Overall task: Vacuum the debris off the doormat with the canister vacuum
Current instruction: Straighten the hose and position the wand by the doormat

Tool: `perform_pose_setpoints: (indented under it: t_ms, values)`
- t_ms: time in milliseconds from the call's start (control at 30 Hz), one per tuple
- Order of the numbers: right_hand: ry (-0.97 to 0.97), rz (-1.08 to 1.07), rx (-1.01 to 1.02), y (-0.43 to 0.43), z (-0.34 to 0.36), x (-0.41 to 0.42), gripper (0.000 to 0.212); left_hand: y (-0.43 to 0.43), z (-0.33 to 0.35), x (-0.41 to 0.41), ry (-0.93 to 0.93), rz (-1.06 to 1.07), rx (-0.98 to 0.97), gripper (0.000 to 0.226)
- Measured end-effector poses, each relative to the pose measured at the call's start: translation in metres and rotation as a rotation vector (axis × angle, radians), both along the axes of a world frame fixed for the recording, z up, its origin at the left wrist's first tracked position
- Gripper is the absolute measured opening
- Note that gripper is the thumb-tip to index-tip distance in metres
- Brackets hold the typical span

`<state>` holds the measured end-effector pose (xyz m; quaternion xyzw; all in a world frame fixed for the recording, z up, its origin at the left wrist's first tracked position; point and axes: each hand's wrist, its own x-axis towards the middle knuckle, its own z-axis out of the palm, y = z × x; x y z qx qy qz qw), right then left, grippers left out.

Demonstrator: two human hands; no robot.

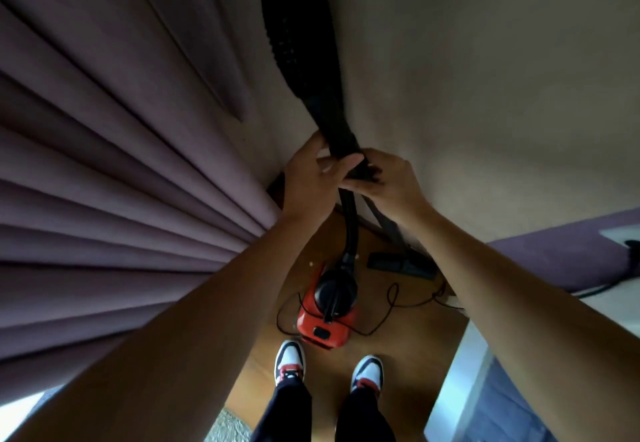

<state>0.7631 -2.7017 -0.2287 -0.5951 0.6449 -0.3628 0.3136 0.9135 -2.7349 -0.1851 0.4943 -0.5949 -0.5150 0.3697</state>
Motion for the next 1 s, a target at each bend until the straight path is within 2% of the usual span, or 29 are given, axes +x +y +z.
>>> perform_pose_setpoints:
  t_ms: [333,533,733,900,1000]
  values:
    - [-0.071,0.011,-0.03,0.042,0.039,-0.035,0.04,0.035,0.053,-0.031,-0.062,-0.069,-0.093,0.027]
    - [-0.124,0.022,-0.017,0.057,0.053,-0.03,0.036,0.05,0.07,-0.03,-0.084,-0.055,-0.052,0.014]
    - [-0.189,0.012,-0.043,0.053,0.046,-0.031,0.035,0.053,0.068,-0.035,-0.047,-0.013,-0.012,0.023]
    - [-0.184,-0.031,-0.116,0.05,0.045,-0.036,0.03,0.055,0.071,-0.046,-0.027,-0.033,-0.048,0.018]
    - [-0.215,-0.081,-0.177,0.052,0.048,-0.037,0.028,0.051,0.076,-0.052,-0.026,-0.05,-0.077,0.024]
